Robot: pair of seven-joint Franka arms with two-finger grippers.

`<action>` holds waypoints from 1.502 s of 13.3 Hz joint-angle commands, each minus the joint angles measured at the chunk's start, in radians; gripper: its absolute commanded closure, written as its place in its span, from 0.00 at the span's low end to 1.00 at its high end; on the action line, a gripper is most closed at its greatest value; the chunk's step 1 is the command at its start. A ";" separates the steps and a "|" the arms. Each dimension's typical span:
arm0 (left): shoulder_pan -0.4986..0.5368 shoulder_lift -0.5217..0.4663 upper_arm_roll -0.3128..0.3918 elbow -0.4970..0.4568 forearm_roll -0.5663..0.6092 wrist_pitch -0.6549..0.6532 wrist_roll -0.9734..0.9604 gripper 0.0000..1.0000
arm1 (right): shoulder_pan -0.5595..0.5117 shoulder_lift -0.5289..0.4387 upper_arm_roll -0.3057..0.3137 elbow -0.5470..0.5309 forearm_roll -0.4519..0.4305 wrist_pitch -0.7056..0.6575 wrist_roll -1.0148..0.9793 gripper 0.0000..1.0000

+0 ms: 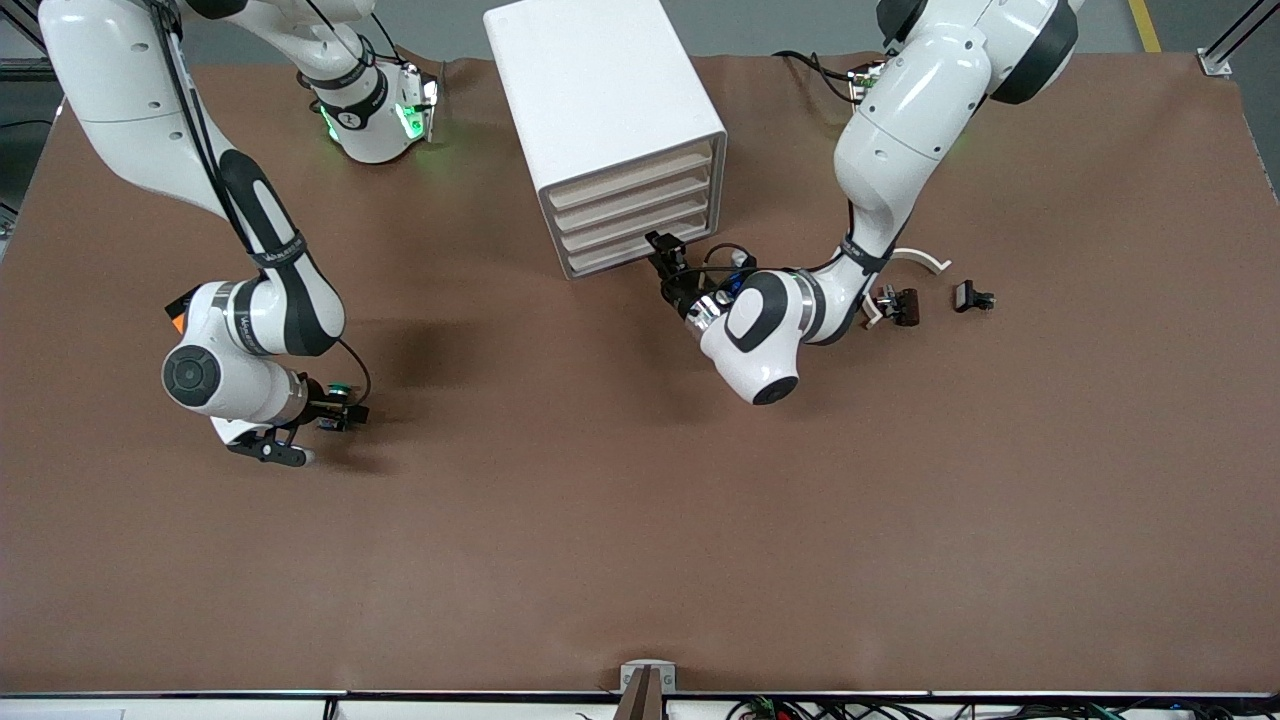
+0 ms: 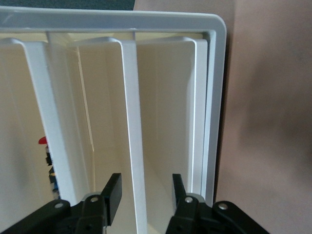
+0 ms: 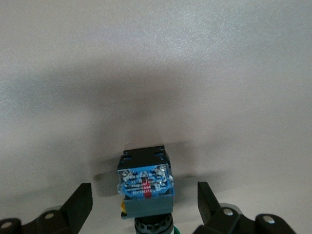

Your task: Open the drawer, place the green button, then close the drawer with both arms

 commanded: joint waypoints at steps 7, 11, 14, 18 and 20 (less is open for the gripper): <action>-0.074 0.022 0.005 0.024 -0.041 -0.027 -0.016 0.78 | -0.006 -0.004 0.006 0.034 -0.027 -0.020 0.009 0.84; -0.074 0.035 0.005 0.026 -0.047 -0.027 -0.016 1.00 | -0.003 -0.024 0.007 0.055 -0.025 -0.044 -0.004 0.87; -0.063 0.035 0.009 0.027 -0.047 -0.027 -0.018 1.00 | 0.029 -0.045 0.009 0.136 -0.025 -0.231 0.015 0.85; -0.011 0.035 0.017 0.050 -0.047 -0.027 -0.018 1.00 | 0.062 -0.105 0.009 0.146 -0.025 -0.315 0.071 0.86; 0.018 0.036 0.017 0.069 -0.046 -0.027 -0.016 1.00 | 0.077 -0.168 0.010 0.153 -0.024 -0.423 0.102 0.86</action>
